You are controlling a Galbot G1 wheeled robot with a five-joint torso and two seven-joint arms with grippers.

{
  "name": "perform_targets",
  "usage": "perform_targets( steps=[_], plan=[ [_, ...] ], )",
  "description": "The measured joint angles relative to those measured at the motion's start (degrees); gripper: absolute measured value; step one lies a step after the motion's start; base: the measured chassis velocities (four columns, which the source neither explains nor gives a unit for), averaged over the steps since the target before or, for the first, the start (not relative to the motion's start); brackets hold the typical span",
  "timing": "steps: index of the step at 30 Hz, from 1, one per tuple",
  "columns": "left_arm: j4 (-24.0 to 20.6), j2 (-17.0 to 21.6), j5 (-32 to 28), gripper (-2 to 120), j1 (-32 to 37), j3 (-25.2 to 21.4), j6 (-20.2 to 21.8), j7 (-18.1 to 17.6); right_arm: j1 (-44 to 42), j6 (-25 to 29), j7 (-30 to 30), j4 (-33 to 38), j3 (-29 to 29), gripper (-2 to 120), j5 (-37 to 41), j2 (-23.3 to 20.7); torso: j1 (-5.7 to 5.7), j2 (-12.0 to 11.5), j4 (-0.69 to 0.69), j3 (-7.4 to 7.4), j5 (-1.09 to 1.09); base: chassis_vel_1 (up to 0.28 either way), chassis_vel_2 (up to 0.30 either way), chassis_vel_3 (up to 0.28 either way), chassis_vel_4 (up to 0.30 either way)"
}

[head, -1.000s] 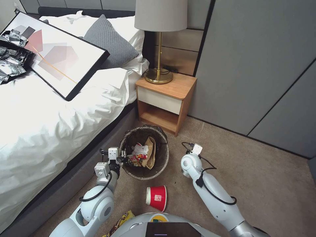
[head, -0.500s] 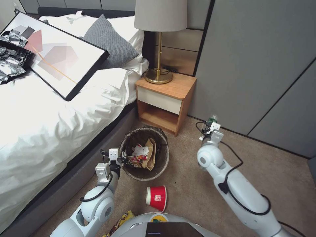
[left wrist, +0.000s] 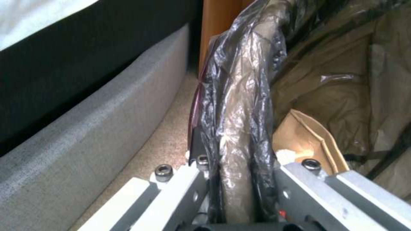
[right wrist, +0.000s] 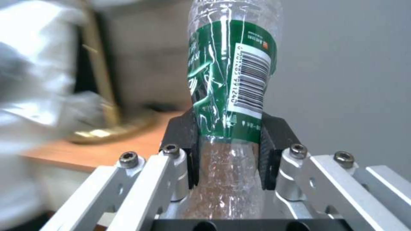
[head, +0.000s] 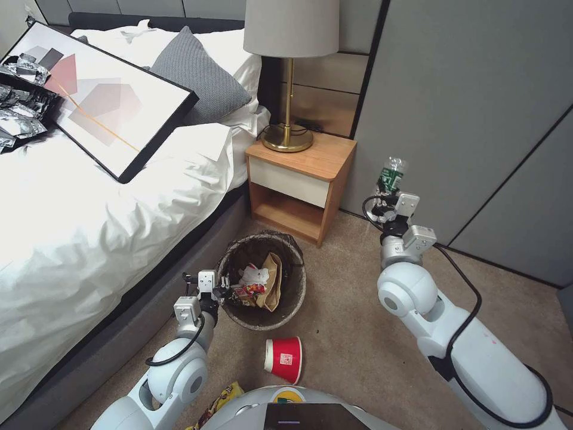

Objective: Pick up the trash bin, then pick up the garbage from the floor and place it into the trash bin.

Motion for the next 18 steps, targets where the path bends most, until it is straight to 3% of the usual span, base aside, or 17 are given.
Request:
perform_targets(
  steps=[8, 18],
  plan=[
    [0.1, 0.1, 0.0, 0, 0.0, 0.3, 0.3, -0.1, -0.1, 6.3, -13.6, 5.2, -3.0, 25, -0.1, -3.3, 0.00, 0.0, 0.01, 0.00, -0.01, 0.000, 0.000, 0.000, 0.000],
    [0.1, 0.3, 0.0, 0, -0.4, 0.6, 0.4, -0.1, 0.0, 10.2, -24.8, 6.6, -7.9, 25, 0.7, -5.4, 0.00, 0.0, 0.00, 0.00, -0.01, 0.000, 0.000, 0.000, 0.000]
  ],
)
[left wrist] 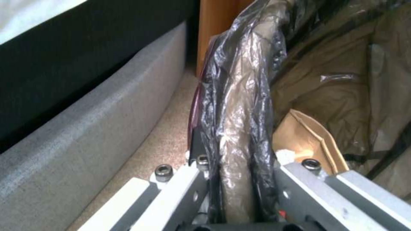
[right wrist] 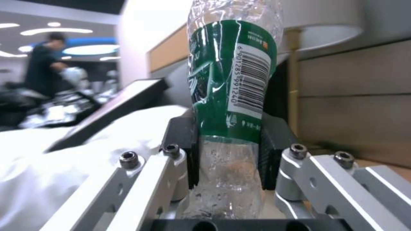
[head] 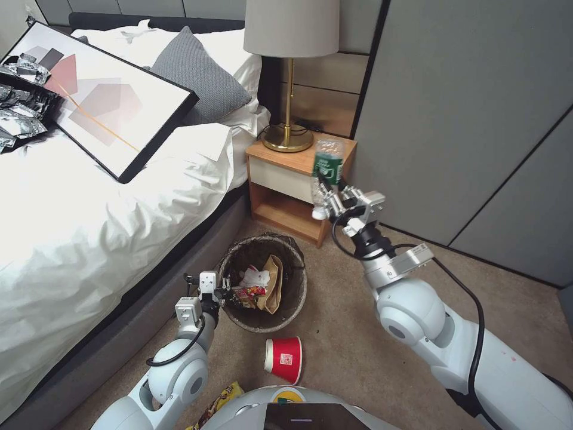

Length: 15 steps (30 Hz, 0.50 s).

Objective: Pick up the trash bin, then pick up the garbage from the floor and place it into the trash bin.

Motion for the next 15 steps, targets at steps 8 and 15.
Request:
perform_targets(
  steps=[8, 15],
  plan=[
    [0.2, 0.1, -0.2, 0, -0.5, 0.2, 0.2, -0.1, 0.8, 1.3, -3.7, 0.3, -6.7, 25, 0.3, -1.1, 0.00, 0.0, 0.00, 0.01, 0.00, 0.000, 0.000, 0.000, 0.000],
    [0.1, -0.1, -0.4, 0, -0.6, 0.1, 0.3, -0.2, 1.8, 1.3, -4.0, 0.2, -13.1, 25, 0.5, -2.6, 0.00, 0.0, 0.00, 0.00, 0.00, 0.000, 0.000, 0.000, 0.000]
  ],
)
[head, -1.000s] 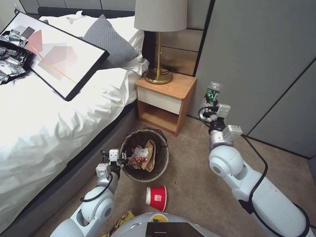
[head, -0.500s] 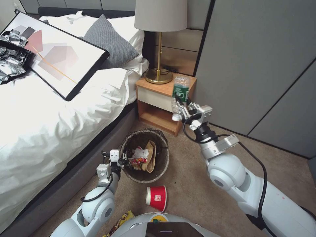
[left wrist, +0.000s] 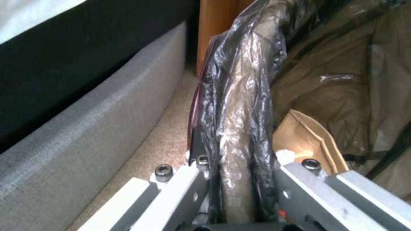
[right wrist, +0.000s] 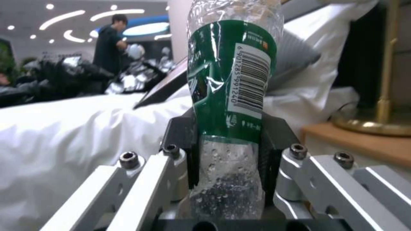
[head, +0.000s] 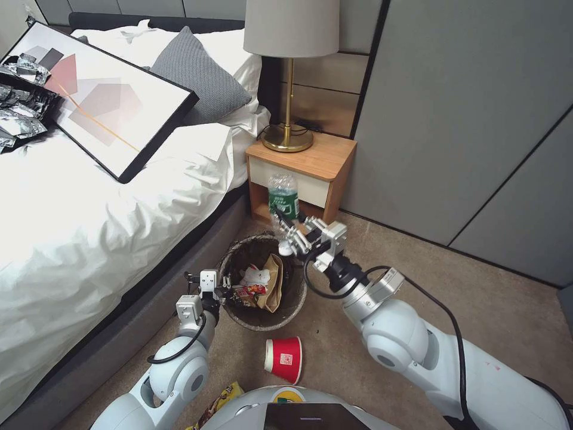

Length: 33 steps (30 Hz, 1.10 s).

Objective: Pick up the trash bin, then pick up the garbage from the floor and place it into the trash bin.

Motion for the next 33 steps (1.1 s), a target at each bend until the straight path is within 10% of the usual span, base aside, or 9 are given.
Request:
perform_targets(
  steps=[33],
  plan=[
    [-1.0, 0.0, -0.8, 0, -0.5, -0.4, 0.0, -0.2, 4.9, -0.4, 2.7, -10.1, -12.2, 25, -2.6, 2.6, 0.00, 0.0, 0.00, -0.01, 0.01, 0.000, 0.000, 0.000, 0.000]
  ],
)
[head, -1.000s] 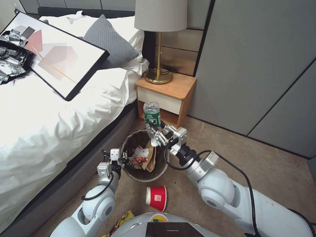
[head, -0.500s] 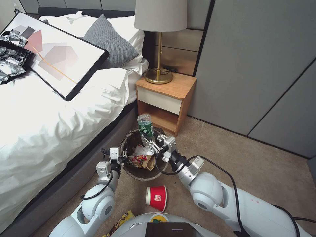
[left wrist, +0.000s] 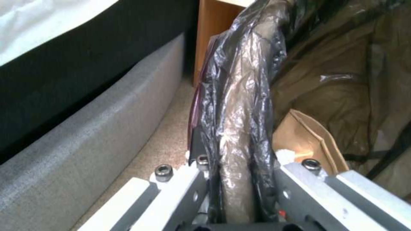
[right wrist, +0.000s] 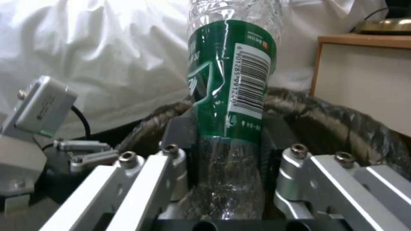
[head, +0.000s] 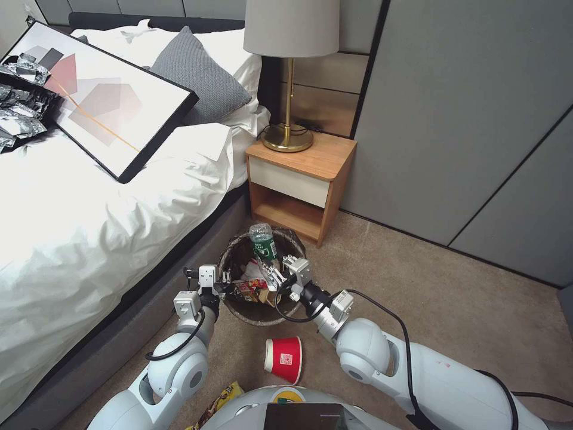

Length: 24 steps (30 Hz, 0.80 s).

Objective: Pick up the trash bin, then pick up the garbage from the floor and place it into the trash bin.

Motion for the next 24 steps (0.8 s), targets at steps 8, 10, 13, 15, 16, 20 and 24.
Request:
perform_targets(
  steps=[8, 10, 13, 15, 16, 20, 24],
  plan=[
    [-0.3, 0.1, -0.3, 0, -0.2, 0.0, 0.0, -0.1, 0.2, 0.0, 0.6, -2.2, -1.5, 52, -1.3, 0.2, 0.00, 0.0, 0.00, 0.00, 0.00, 0.000, 0.000, 0.000, 0.000],
    [-0.3, 0.1, -0.4, 0, -0.3, 0.0, 0.0, -0.1, 0.2, -0.1, 0.8, -2.6, -1.9, 64, -1.5, 0.2, 0.00, 0.0, 0.00, 0.00, 0.00, 0.000, 0.000, 0.000, 0.000],
    [-0.3, 0.1, -0.5, 0, -0.4, 0.0, 0.0, -0.1, 0.2, -0.2, 1.6, -3.1, -2.3, 78, -1.7, 0.3, 0.00, 0.0, 0.00, 0.00, 0.00, 0.000, 0.000, 0.000, 0.000],
    [-0.3, 0.1, -0.5, 0, -0.5, 0.1, 0.0, -0.1, 0.3, -0.3, 1.9, -3.2, -2.4, 82, -1.7, 0.4, 0.00, 0.0, 0.00, 0.00, 0.00, 0.000, 0.000, 0.000, 0.000],
    [-0.3, 0.1, -0.6, 0, -0.5, 0.1, 0.0, -0.1, 0.3, -0.3, 2.2, -3.3, -2.4, 86, -1.8, 0.4, 0.00, 0.0, 0.00, 0.00, 0.00, 0.000, 0.000, 0.000, 0.000],
    [-0.1, 0.0, -0.6, 0, -0.5, 0.2, 0.0, -0.2, 0.1, -0.3, 2.8, -3.2, -2.2, 98, -1.8, 0.3, 0.00, 0.0, 0.00, 0.00, 0.00, 0.000, 0.000, 0.000, 0.000],
    [0.0, 0.0, -0.6, 0, -0.6, 0.4, 0.0, -0.2, -0.2, -0.3, 3.3, -2.5, -1.7, 100, -1.8, 0.2, 0.00, 0.0, 0.00, 0.00, 0.00, 0.000, 0.000, 0.000, 0.000]
  ],
)
